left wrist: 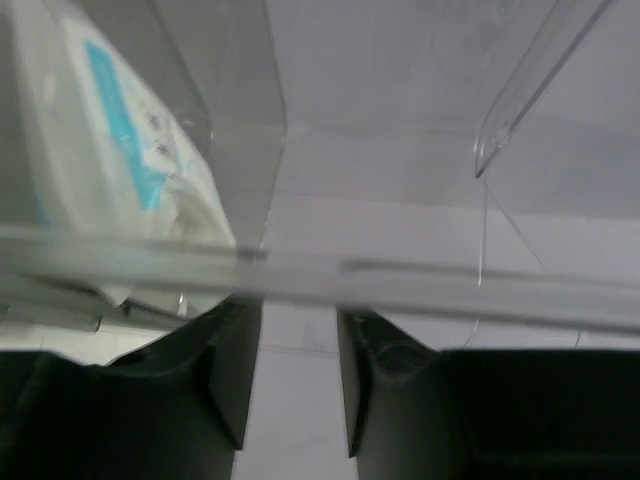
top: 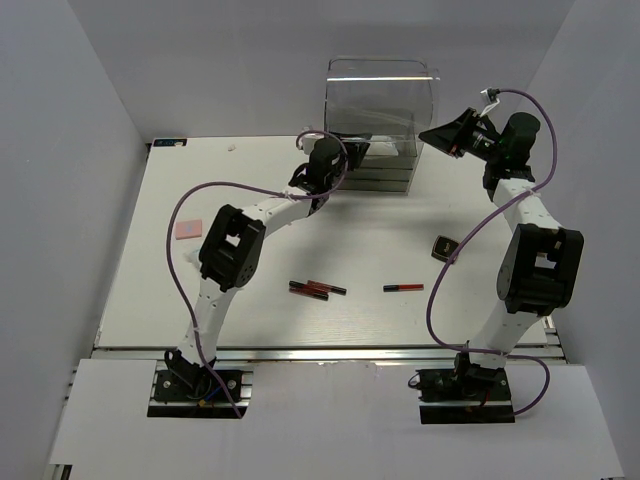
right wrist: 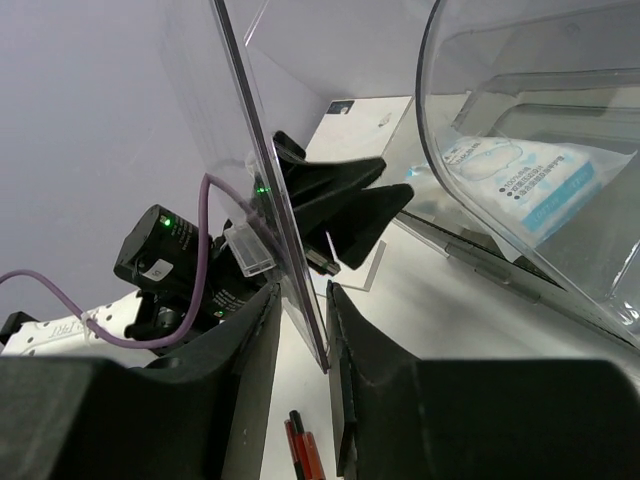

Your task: Organize the makeup

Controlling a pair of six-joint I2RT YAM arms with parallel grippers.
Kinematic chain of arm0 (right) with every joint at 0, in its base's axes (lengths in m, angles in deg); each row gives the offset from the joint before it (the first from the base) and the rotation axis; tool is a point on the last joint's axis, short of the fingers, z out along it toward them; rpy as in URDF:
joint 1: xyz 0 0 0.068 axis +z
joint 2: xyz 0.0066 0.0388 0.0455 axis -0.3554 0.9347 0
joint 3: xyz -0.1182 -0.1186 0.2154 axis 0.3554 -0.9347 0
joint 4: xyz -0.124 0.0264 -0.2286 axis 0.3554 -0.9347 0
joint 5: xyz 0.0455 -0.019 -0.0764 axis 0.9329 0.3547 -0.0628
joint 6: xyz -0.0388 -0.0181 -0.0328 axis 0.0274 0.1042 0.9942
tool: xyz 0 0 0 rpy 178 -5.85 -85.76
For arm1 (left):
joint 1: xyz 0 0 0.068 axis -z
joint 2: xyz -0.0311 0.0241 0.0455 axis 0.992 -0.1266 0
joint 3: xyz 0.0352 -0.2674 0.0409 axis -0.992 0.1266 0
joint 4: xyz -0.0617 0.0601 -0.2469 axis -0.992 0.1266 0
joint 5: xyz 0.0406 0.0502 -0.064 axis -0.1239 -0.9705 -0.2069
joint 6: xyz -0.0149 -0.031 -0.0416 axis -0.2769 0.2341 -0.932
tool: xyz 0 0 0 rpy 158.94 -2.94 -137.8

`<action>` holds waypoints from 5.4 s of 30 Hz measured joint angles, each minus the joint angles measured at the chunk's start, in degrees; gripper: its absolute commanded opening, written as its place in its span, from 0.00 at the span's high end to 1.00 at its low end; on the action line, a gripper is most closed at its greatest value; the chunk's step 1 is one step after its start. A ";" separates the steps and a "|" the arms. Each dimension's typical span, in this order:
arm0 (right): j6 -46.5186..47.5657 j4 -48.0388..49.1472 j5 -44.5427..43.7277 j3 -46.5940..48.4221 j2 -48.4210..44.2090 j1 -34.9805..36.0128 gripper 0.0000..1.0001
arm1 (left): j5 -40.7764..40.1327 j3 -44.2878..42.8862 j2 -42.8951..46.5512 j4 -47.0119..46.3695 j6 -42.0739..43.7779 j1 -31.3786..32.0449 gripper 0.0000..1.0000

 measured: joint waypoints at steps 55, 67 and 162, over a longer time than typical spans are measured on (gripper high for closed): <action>0.17 1.42 0.20 -2.75 -0.02 -0.11 0.70 | -22.60 28.33 21.88 81.18 48.30 -16.81 0.56; 0.20 1.44 0.17 -2.75 -0.02 -0.17 0.70 | -20.55 32.61 24.06 78.36 49.66 -16.94 1.00; -2.71 4.13 1.11 -2.71 -0.57 -0.55 0.70 | -6.47 2.82 -11.43 -38.27 11.50 -0.52 0.32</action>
